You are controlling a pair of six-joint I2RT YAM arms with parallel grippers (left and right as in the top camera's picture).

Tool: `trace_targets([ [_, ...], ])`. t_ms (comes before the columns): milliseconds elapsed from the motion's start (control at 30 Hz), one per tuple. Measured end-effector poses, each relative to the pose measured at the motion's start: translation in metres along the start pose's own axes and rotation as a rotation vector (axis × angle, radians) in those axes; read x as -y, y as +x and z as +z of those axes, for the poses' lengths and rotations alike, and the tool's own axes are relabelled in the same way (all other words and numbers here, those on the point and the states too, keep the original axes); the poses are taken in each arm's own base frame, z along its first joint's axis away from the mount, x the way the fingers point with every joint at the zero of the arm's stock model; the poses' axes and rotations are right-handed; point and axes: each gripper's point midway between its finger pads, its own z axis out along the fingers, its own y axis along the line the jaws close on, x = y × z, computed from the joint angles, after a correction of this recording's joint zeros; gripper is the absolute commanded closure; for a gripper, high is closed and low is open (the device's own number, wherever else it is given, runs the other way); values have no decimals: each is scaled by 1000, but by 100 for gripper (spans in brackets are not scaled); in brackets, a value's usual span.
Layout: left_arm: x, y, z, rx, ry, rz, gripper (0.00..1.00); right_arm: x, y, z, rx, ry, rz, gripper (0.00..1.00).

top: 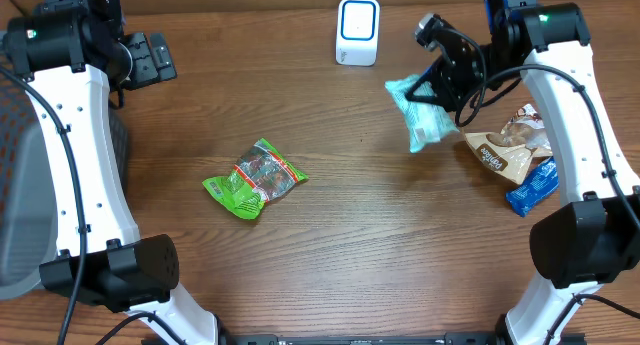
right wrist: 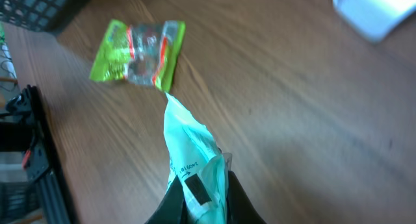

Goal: Scan the item barcode
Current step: 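Carry the mint packet to the right-side pile and release it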

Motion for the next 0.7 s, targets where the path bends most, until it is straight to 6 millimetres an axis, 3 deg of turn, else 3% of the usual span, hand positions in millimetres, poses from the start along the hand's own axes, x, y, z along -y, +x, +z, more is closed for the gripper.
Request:
trace_targets([
  [167,0,0,0,0,0,0,0,32,20,-15,-39,119,253,96],
  [300,0,0,0,0,1,0,0,88,47,-49,-8,327,599,96],
  [467,0,0,0,0,0,0,0,148,105,-85,55,530,963,96],
  [567,0,0,0,0,0,0,0,167,143,-85,50,575,1094,96],
  [700,0,0,0,0,0,0,0,172,192,-69,-8,577,1233,96],
])
